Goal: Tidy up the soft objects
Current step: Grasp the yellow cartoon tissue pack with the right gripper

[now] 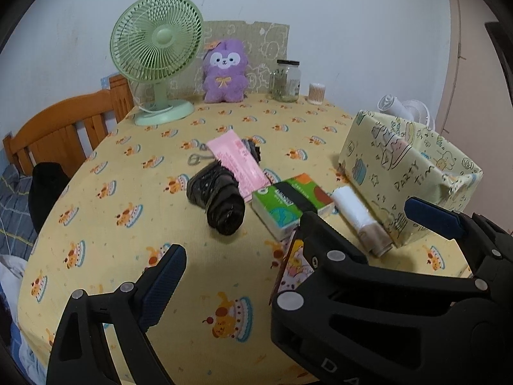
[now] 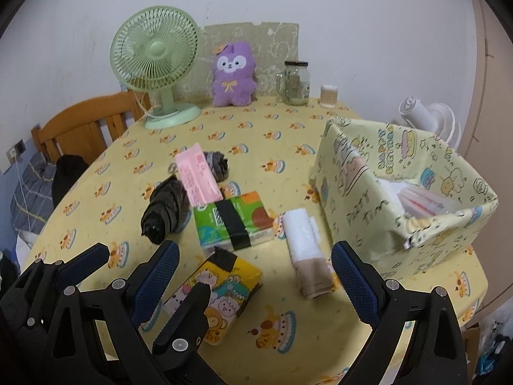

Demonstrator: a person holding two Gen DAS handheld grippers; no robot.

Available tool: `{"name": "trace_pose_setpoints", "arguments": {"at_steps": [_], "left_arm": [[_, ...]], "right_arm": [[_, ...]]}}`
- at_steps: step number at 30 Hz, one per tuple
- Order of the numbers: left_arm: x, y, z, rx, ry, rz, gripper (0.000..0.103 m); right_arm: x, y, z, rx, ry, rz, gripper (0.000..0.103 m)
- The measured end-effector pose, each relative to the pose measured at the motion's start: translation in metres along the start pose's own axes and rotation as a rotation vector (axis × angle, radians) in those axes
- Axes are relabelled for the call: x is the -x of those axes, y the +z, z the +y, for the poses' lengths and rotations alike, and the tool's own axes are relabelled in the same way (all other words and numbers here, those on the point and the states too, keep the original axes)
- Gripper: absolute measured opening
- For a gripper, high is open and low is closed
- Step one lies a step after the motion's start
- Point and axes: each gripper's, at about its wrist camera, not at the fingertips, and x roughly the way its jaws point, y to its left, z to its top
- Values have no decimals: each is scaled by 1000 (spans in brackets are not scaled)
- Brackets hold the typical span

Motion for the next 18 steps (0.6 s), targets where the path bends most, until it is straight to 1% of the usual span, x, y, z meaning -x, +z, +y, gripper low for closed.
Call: {"name": "trace_pose_setpoints", "arguments": {"at_steps": [4,7,8,11,12,14,16,18], "left_arm": [[-5,-3,4,10,13,16,92],[-10,-4,9,17,64,28,86],[-12,-4,11,22,72,32,82],[-15,-6,18,34,97,38,75],[-16,-6,19,35,98,43,75],[-17,-7,22,37,104,56,68],[-20,-8,25,40,114,72,64],[-21,-9,26,41,110,81,64]], "right_arm": [[-7,-3,4,4,10,20,97],[-14,-4,5,0,16,39,97],[-16,-5,6,0,19,46,97],[-20,-5,11,5,22,53,97],[-21,-5,12,5,22,55,97],[-24,-6,15,3,29,67,97],[-28,-7,17,4,25,83,96],[-30,-8,19,5,25,95,96]]}}
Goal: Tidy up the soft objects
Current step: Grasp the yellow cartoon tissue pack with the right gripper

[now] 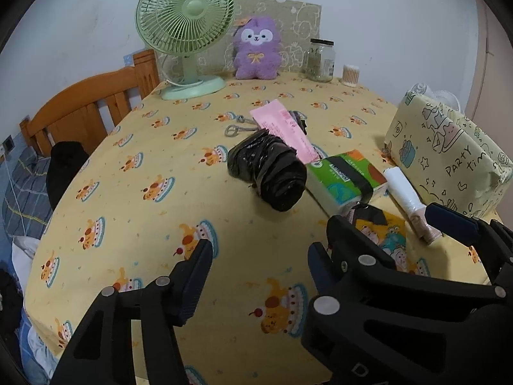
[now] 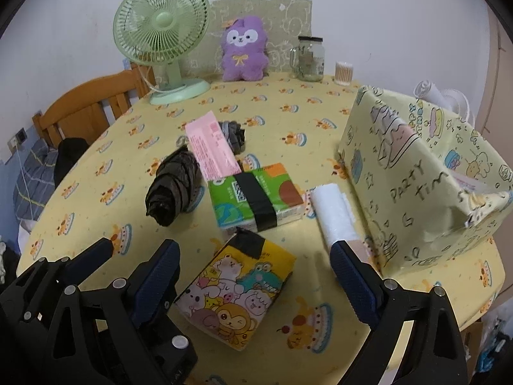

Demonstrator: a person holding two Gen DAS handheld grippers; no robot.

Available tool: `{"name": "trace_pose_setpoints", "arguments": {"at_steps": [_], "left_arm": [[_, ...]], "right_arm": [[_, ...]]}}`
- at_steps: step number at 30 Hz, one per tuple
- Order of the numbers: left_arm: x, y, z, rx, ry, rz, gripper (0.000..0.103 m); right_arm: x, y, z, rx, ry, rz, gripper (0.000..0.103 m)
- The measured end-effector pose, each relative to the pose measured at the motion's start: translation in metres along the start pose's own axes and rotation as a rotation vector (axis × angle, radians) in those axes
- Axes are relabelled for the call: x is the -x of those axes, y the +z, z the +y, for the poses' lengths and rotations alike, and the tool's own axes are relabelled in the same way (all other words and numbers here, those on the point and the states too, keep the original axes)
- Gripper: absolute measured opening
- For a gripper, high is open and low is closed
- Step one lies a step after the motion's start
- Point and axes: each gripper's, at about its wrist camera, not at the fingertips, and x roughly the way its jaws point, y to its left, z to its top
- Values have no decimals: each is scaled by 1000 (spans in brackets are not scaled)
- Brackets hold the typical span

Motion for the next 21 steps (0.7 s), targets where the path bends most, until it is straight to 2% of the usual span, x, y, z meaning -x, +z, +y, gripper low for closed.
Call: {"name": "trace_pose_setpoints", "arguments": {"at_steps": [7,12,16,17,18,21], "left_arm": [[-9,-7,2,7,-16,36,64],[-10,-8,2,17,-15,25,64],[-11,-7,1,6,-34,30,74],[-11,-7,-2,-10,-21,25,74],[-11,-7,-4,-12,-15,21,74],[-12,-6,-4,-9,-30,25,74]], "right_arm": [[-10,-5,3,-1,7,48,91],[-15,-8,1,-19,42,54,86],[-17,-9,0,-49,90,58,70],[-17,-10,0,-51,75,56,52],[-19,-9,0,-44,21,54,52],[-19,-9,-2,-53,21,46,50]]}}
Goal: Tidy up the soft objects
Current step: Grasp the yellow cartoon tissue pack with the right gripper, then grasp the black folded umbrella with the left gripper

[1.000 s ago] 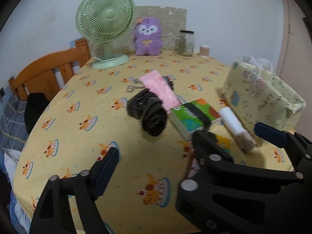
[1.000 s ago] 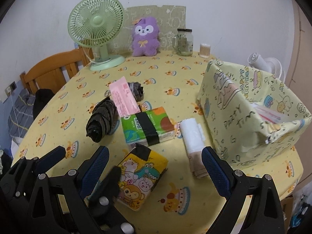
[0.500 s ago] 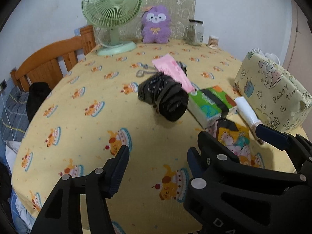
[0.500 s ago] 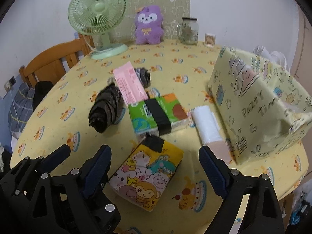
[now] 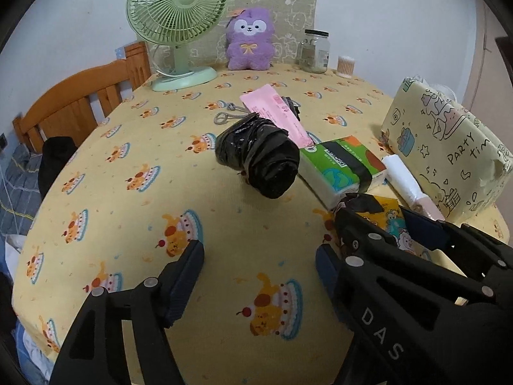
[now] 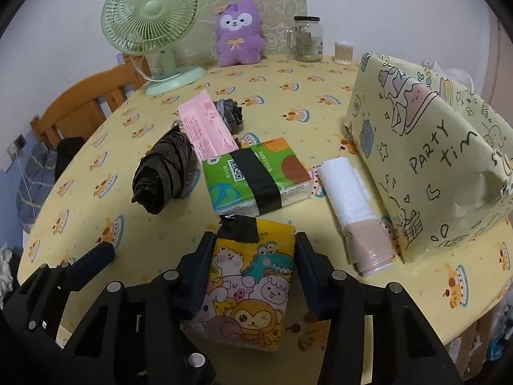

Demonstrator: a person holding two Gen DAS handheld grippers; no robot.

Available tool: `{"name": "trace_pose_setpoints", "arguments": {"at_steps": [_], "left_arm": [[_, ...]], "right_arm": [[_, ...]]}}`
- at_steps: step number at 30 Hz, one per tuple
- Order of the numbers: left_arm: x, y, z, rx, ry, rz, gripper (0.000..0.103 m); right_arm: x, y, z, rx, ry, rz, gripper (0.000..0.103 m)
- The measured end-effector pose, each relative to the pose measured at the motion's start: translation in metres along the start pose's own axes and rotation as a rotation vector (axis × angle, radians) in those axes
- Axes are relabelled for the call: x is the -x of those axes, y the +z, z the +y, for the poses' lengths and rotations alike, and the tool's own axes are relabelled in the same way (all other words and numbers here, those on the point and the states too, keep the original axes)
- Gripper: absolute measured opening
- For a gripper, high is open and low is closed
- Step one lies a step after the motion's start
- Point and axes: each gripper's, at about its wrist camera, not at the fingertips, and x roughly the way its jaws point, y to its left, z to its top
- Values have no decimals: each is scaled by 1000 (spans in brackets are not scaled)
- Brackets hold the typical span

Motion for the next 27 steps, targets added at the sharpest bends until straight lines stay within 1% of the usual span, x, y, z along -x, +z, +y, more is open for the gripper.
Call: {"name": "trace_pose_setpoints", "arguments": {"at_steps": [2,8,14,18,19,20,22,23,25,26,27], "left_arm": [[1,2,-1,-3,-6,-8,74],[8,13,-7,-11,-19,-61,74],[5,30,-7,10,14,-106,74],[-2,39,-7,15,16,-108,74],[-5,41,-7,15,16,-106,72],[-9,43,-7,14,22,-101,67],[-15,45,-7,12,28,-91,64],[-18,47,-7,14,26,-89,60],[-23,49,-8,17,27,-90,54],[-25,50,-8,21,26,-92,43],[-27,51,-8,26,18,-90,35]], "right_arm": [[1,1,-1,-3,-4,-3,48],[12,10,-8,-10,-29,-53,48],[18,25,-13,-8,-41,-102,48],[15,36,-14,-2,-45,-114,48],[13,38,-14,5,-46,-109,48],[10,40,-14,12,-50,-105,49],[3,43,-15,16,-54,-93,49],[-1,45,-17,14,-50,-88,49],[-4,46,-18,12,-50,-88,49],[-6,48,-19,10,-47,-90,49],[-7,49,-21,6,-51,-93,49]]}}
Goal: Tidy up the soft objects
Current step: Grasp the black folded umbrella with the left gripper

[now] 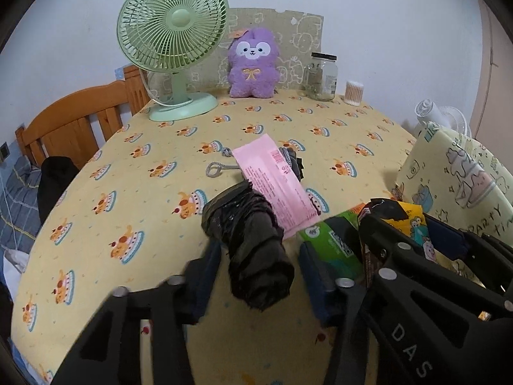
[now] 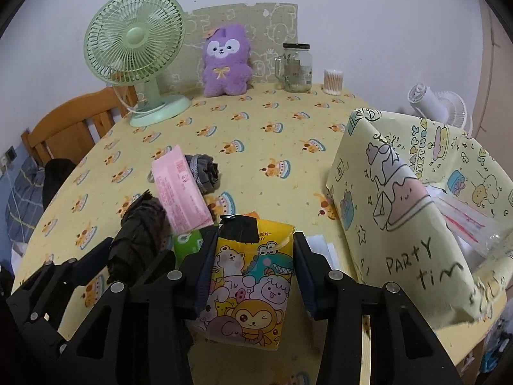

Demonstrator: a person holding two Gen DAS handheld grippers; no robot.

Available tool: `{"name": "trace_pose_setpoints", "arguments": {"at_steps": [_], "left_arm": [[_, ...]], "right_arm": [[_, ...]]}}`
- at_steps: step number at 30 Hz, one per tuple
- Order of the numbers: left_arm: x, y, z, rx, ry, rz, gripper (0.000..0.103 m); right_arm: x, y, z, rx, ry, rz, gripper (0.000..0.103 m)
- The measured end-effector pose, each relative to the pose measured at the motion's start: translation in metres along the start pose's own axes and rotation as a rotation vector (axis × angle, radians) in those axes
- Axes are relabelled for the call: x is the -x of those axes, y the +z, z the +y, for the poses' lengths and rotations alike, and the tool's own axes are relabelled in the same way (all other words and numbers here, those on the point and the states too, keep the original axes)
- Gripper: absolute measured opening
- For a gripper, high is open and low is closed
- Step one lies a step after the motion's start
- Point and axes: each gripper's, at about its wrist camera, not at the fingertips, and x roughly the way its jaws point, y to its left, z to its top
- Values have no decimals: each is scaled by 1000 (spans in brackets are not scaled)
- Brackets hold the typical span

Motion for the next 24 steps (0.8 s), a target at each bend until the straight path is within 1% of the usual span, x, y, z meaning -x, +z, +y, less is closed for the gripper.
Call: {"name": "trace_pose_setpoints", "arguments": {"at_steps": [1,2,5,12,16,24], "left_arm": [[-2,0,0,5,-2,6,28],[-3,0,-1,6,-2,7,23],[-2,1,-2,10,-2,5,18],[13,5,-2,27,28,-22,17],[25,8,-1,39,17,-34,17],[55,12,0,46,9,-91,17]], "right_arm": [[-1,0,-1,3,-1,0,49],[-4,1,-1,3,0,8,49],[-8,2,-4,-8,22,27,49],[3,5,-4,-8,48,2,49],[14,9,-2,-10,69,-9,49],[47,11,1,-4,58,-68,49]]}}
